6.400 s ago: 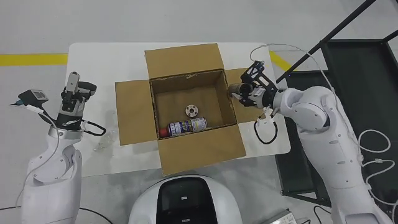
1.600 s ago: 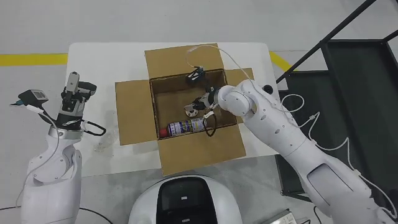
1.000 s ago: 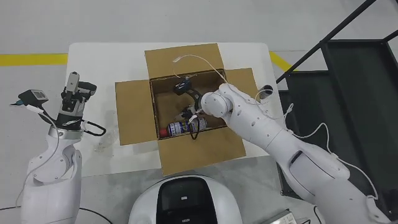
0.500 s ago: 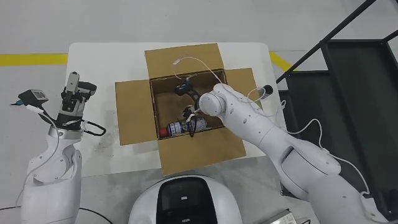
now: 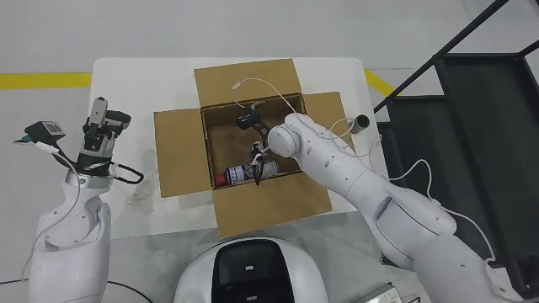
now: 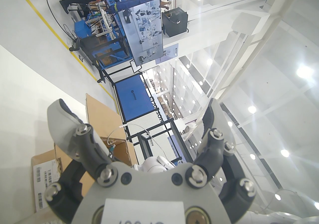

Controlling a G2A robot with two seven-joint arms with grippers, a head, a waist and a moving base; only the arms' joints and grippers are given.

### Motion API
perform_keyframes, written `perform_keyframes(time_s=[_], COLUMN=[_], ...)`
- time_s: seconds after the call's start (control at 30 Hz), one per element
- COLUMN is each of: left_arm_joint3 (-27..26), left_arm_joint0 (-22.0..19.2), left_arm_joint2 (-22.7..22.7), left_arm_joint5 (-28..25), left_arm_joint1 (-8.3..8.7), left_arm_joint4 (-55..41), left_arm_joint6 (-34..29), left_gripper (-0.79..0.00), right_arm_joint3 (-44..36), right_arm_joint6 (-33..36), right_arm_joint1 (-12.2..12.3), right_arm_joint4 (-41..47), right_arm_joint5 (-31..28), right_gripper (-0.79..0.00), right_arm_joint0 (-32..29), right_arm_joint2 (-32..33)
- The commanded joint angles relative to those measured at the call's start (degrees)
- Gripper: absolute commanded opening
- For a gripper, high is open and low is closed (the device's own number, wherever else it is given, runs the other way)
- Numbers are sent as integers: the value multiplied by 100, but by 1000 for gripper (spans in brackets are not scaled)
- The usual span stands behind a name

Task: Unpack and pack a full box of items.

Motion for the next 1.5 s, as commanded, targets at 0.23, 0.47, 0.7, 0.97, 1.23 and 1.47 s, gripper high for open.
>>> perform_keyframes(time_s=[0.23,0.47,0.7,0.97,1.23,1.47], left_arm_joint3=[0,0,0,0,0,0], left_arm_joint0=[0,0,0,0,0,0], left_arm_joint2=[0,0,0,0,0,0], left_arm_joint5=[0,0,0,0,0,0], left_arm_joint1=[0,0,0,0,0,0], left_arm_joint4=[0,0,0,0,0,0], left_arm_joint6=[0,0,0,0,0,0], left_gripper=[0,0,0,0,0,0], right_arm_joint3=[-998,-2326,-3899,-5452,-5980,-6021], right_arm_joint6=[52,366,895,1139,1167,1143], right_arm_joint1=[310,719,1124,1473,1666,1735], right_arm_joint4=[-331,-474,-926,-1280,-969,-713], right_arm_joint5=[19,-332,-623,-1095,-1329,-1604], right_gripper=[-785,-785,-785,-785,-785,-785], right_arm_joint0=[-290,-861,-1660,-2715,-3511,-3782], right_arm_joint2=[574,1449,2453,3688,4769,5043])
